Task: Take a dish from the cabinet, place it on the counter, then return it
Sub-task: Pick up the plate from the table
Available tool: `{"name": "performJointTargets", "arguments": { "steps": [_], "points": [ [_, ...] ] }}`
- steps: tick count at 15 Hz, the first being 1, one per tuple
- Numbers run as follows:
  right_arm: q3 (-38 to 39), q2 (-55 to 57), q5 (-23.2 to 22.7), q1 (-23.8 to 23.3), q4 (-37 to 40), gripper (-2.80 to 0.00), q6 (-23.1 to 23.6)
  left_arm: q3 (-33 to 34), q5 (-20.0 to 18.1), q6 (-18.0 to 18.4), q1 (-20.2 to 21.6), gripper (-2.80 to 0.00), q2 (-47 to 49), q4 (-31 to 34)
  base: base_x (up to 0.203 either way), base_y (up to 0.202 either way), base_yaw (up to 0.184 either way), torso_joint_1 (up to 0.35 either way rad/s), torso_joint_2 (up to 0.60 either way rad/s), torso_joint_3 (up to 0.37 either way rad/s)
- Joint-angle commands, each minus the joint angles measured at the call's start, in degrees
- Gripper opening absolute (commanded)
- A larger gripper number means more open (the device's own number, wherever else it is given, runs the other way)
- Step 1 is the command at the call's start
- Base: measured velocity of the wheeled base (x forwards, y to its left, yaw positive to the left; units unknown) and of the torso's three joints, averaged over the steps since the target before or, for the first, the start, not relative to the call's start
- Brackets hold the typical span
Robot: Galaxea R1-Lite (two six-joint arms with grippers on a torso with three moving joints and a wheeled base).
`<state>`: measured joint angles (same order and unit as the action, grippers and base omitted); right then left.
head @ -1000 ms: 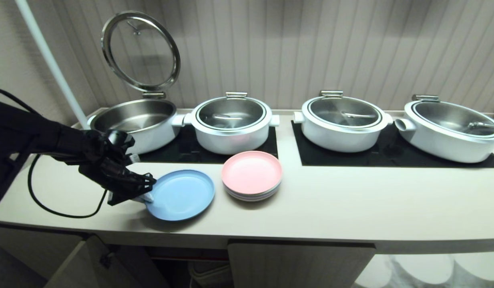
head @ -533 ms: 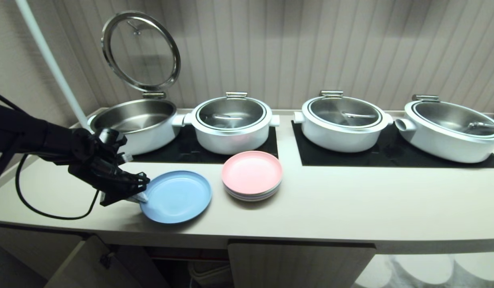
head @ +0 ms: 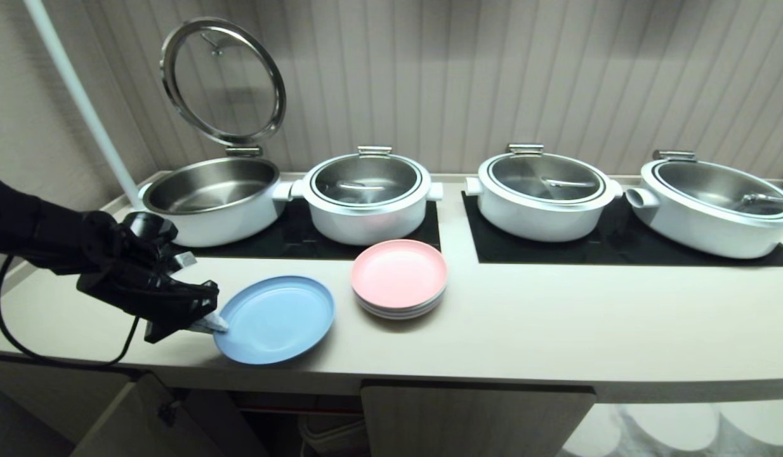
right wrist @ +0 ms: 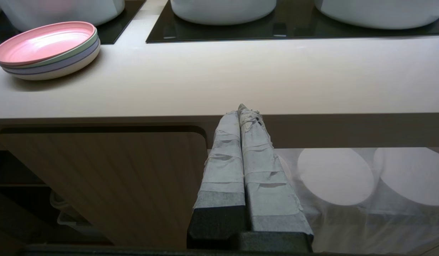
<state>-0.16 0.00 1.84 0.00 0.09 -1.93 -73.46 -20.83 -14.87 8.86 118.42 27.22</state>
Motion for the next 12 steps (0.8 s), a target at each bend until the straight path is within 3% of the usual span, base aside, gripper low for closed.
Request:
{"name": "performJointTargets", "arguments": {
  "steps": [1, 4, 7, 12],
  "points": [
    [0.03, 0.0, 0.0, 0.07, 0.0, -2.8, -0.01, 4.46, -1.48, -0.02, 0.37, -2.8, -3.3, -1.79, 0.0, 0.0, 0.0, 0.0, 0.0, 0.0],
    [0.07, 0.0, 0.0, 0.09, 0.0, -2.8, -0.01, 11.18, -2.33, 0.28, 0.37, -2.8, -7.46, -5.87, 0.0, 0.0, 0.0, 0.0, 0.0, 0.0],
    [-0.02, 0.0, 0.0, 0.09, 0.0, -2.8, -0.01, 16.93, -2.29, 3.36, 0.45, -2.8, -12.37, -6.72, 0.0, 0.0, 0.0, 0.0, 0.0, 0.0],
    [-0.02, 0.0, 0.0, 0.0, 0.0, -2.8, -0.01, 24.49, -1.88, 3.93, 0.45, -2.8, -17.78, -8.04, 0.0, 0.0, 0.0, 0.0, 0.0, 0.0]
  ]
}}
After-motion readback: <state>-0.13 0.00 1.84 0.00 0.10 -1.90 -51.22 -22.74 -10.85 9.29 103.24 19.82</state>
